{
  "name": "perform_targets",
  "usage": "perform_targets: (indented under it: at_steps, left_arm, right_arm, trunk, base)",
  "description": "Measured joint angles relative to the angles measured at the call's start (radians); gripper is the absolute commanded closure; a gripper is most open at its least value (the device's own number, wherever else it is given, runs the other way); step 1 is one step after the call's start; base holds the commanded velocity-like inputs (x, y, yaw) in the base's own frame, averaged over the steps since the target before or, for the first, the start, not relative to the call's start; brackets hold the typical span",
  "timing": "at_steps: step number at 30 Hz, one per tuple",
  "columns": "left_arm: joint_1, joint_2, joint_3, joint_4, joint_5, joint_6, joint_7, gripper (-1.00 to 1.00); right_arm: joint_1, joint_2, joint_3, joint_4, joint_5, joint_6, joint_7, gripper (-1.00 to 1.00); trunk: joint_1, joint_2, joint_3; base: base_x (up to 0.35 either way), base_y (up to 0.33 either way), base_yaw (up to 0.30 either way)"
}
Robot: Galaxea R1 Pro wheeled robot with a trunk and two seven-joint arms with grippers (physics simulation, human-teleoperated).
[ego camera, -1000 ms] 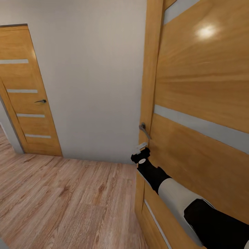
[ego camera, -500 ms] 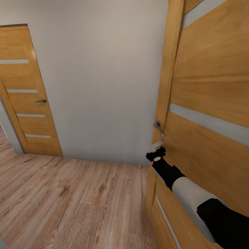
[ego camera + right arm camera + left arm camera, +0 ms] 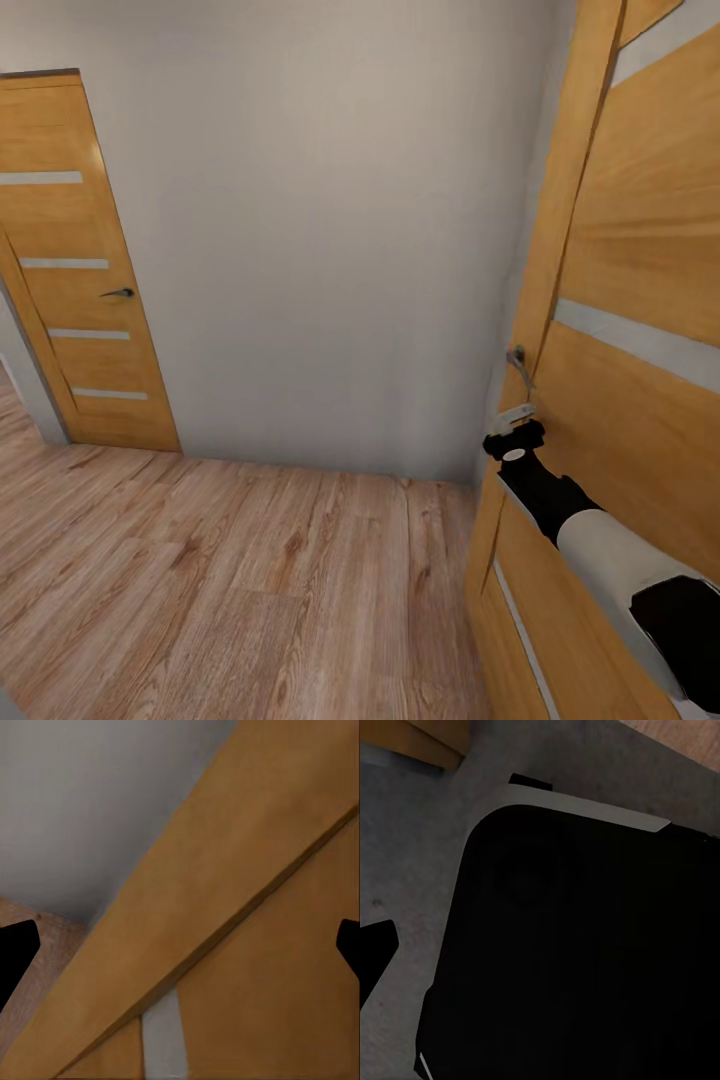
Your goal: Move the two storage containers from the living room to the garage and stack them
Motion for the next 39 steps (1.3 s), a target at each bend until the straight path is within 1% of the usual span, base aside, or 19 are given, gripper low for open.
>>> perform_targets:
  at_steps: [1, 2, 4, 6, 9, 10, 22, 30, 31, 33, 34, 35, 36, 37, 38, 39]
  left_arm:
    - [0.0, 0.0, 0.0, 0.0, 0.0, 0.0, 0.0, -1.0]
    - [0.0, 0.0, 0.0, 0.0, 0.0, 0.0, 0.0, -1.0]
    - [0.0, 0.0, 0.0, 0.0, 0.0, 0.0, 0.0, -1.0]
    - [0.0, 0.0, 0.001, 0.0, 0.0, 0.0, 0.0, -1.0]
    - [0.0, 0.0, 0.001, 0.0, 0.0, 0.0, 0.0, -1.0]
    - [0.0, 0.0, 0.001, 0.0, 0.0, 0.0, 0.001, -1.0]
    - [0.0, 0.0, 0.003, 0.0, 0.0, 0.0, 0.0, -1.0]
    - [0.0, 0.0, 0.003, 0.0, 0.0, 0.0, 0.001, -1.0]
    - [0.0, 0.0, 0.003, 0.0, 0.001, 0.0, 0.001, -1.0]
    - [0.0, 0.0, 0.002, 0.0, 0.0, 0.0, 0.001, -1.0]
    - [0.0, 0.0, 0.002, 0.0, 0.0, 0.0, 0.001, -1.0]
    - [0.0, 0.0, 0.002, 0.0, 0.0, 0.0, 0.0, -1.0]
    - [0.0, 0.0, 0.001, 0.0, 0.0, 0.0, 0.0, -1.0]
    - [0.0, 0.0, 0.001, 0.0, 0.0, 0.0, 0.0, -1.0]
    - [0.0, 0.0, 0.002, 0.0, 0.0, 0.0, 0.0, -1.0]
    - [0.0, 0.0, 0.002, 0.0, 0.0, 0.0, 0.0, -1.0]
  right_arm:
    - [0.0, -0.008, -0.006, 0.0, -0.002, -0.001, 0.001, -1.0]
    - [0.0, -0.015, -0.02, 0.0, -0.003, -0.001, 0.002, -1.0]
    - [0.0, -0.026, -0.07, 0.003, 0.001, 0.001, 0.001, -1.0]
    - [0.0, -0.031, -0.108, 0.005, 0.004, 0.001, 0.001, -1.0]
    - [0.0, -0.047, -0.133, 0.01, 0.005, 0.002, 0.002, -1.0]
    - [0.0, -0.055, -0.133, 0.013, 0.003, 0.0, 0.006, -1.0]
    - [0.0, -0.052, -0.138, 0.013, 0.005, 0.0, 0.005, -1.0]
    - [0.0, -0.053, -0.132, 0.013, 0.007, 0.003, 0.005, -1.0]
    - [0.0, -0.032, -0.139, 0.019, 0.009, 0.005, 0.002, -1.0]
    - [0.0, 0.061, -0.141, 0.024, 0.002, 0.0, 0.011, -1.0]
    - [0.0, 0.094, -0.142, 0.039, -0.001, -0.005, 0.017, -1.0]
    - [0.0, 0.126, -0.144, 0.1, -0.006, -0.03, 0.029, -1.0]
    - [0.0, 0.139, -0.145, 0.155, -0.009, -0.059, 0.04, -1.0]
    - [0.0, 0.143, -0.145, 0.184, -0.011, -0.077, 0.046, -1.0]
    - [0.0, 0.147, -0.146, 0.242, -0.019, -0.114, 0.058, -1.0]
    - [0.0, 0.149, -0.146, 0.274, -0.023, -0.134, 0.064, -1.0]
  trunk:
    - [0.0, 0.0, 0.0]
    - [0.0, 0.0, 0.0]
    - [0.0, 0.0, 0.0]
    - [0.0, 0.0, 0.0]
    - [0.0, 0.0, 0.0]
    - [0.0, 0.0, 0.0]
    - [0.0, 0.0, 0.0]
    - [0.0, 0.0, 0.0]
    - [0.0, 0.0, 0.0]
    - [0.0, 0.0, 0.0]
    - [0.0, 0.0, 0.0]
    - [0.0, 0.0, 0.0]
    - [0.0, 0.0, 0.0]
    - [0.0, 0.0, 0.0]
    - [0.0, 0.0, 0.0]
    - [0.0, 0.0, 0.0]
  base:
    - [0.0, 0.0, 0.0]
    - [0.0, 0.0, 0.0]
    - [0.0, 0.0, 0.0]
    - [0.0, 0.0, 0.0]
    - [0.0, 0.0, 0.0]
    - [0.0, 0.0, 0.0]
    - [0.0, 0.0, 0.0]
    - [0.0, 0.0, 0.0]
    - [0.0, 0.0, 0.0]
    - [0.0, 0.0, 0.0]
    - [0.0, 0.0, 0.0]
    - [0.0, 0.0, 0.0]
    - [0.0, 0.0, 0.0]
    - [0.0, 0.0, 0.0]
    - [0.0, 0.0, 0.0]
    - [0.0, 0.0, 0.0]
